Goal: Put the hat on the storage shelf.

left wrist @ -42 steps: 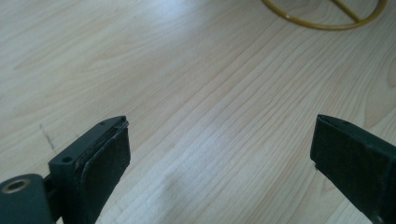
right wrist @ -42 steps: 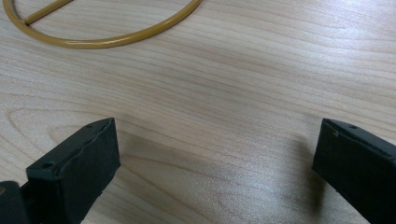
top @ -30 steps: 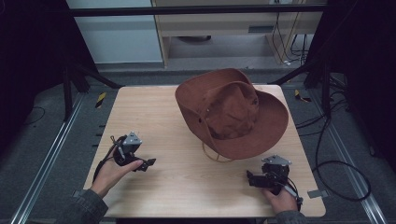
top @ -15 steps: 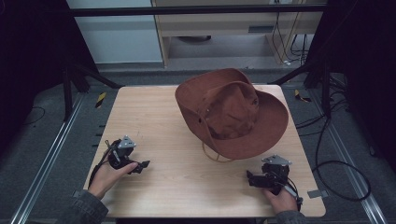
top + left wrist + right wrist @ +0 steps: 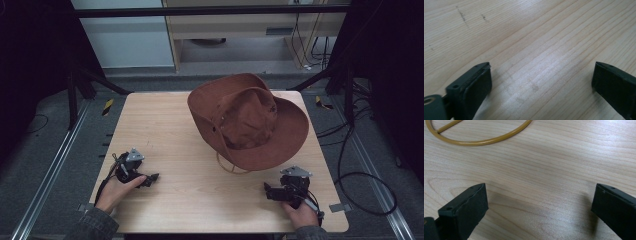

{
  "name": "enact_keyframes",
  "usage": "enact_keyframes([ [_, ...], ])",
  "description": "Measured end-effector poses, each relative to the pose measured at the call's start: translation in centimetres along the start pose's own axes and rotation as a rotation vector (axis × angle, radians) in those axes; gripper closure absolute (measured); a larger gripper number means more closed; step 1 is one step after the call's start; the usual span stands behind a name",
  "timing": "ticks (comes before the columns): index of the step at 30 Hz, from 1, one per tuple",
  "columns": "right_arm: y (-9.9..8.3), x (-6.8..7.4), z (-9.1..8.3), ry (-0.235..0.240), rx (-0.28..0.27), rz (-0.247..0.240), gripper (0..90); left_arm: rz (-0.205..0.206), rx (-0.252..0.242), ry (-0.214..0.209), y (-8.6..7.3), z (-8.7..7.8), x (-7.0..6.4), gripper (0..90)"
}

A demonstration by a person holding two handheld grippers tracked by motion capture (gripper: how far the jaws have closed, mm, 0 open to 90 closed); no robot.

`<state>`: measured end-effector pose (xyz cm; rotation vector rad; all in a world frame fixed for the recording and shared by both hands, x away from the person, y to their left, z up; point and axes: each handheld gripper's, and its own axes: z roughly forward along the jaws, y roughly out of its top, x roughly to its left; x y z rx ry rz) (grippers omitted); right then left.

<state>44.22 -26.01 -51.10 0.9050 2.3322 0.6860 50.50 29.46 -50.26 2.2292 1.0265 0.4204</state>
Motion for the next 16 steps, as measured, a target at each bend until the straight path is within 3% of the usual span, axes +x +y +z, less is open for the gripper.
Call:
enact_keyframes([
  [1, -0.01, 0.20, -0.02, 0.010, 0.001, 0.020, 0.6, 0.000, 0.000, 0.000, 0.00, 0.00, 0.00, 2.0],
  [5, -0.01, 0.19, -0.01, 0.007, 0.002, 0.018, 0.6, 0.001, -0.025, 0.010, -0.19, 0.11, 0.01, 1.7],
  [6, -0.01, 0.19, -0.02, 0.008, 0.002, 0.018, 0.6, -0.004, -0.060, 0.015, -0.53, 0.25, -0.03, 0.5],
  [16, 0.01, 0.01, 0.00, 0.002, 0.000, 0.003, 0.6, -0.012, -0.058, 0.017, -0.56, 0.23, -0.08, 0.2],
])
